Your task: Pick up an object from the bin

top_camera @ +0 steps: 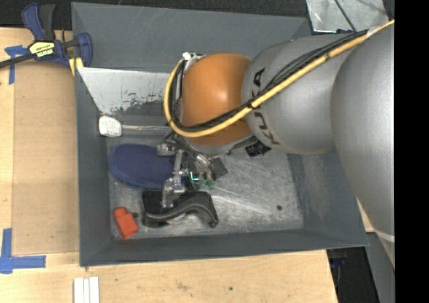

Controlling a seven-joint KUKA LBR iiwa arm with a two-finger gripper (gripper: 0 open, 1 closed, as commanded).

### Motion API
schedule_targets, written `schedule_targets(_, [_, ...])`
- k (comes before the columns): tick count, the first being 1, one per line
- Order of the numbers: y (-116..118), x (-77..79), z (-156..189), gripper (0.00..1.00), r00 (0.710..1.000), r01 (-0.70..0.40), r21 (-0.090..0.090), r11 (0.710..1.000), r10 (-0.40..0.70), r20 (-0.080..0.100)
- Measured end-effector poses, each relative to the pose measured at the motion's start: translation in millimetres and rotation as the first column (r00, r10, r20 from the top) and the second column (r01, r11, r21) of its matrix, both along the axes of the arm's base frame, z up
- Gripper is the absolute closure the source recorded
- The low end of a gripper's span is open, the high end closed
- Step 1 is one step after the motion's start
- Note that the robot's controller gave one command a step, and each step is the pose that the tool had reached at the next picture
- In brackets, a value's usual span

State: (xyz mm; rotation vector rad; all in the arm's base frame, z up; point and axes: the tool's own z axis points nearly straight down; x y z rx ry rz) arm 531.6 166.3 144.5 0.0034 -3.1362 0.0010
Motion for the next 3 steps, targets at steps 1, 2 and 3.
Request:
schedule_targets(1, [30.3,77.7,-69.4,0.00,0.943,0.332,0.003,0.943,-0.332,0.003])
schedule_targets(2, [50.0,82.2,-44.0,0.00,0.557,0.831,0.001,0.557,-0.831,0.005])
schedule_targets(3, [53.6,90.6,-36.4,0.00,0.354,0.935,0.000,0.354,-0.935,0.005])
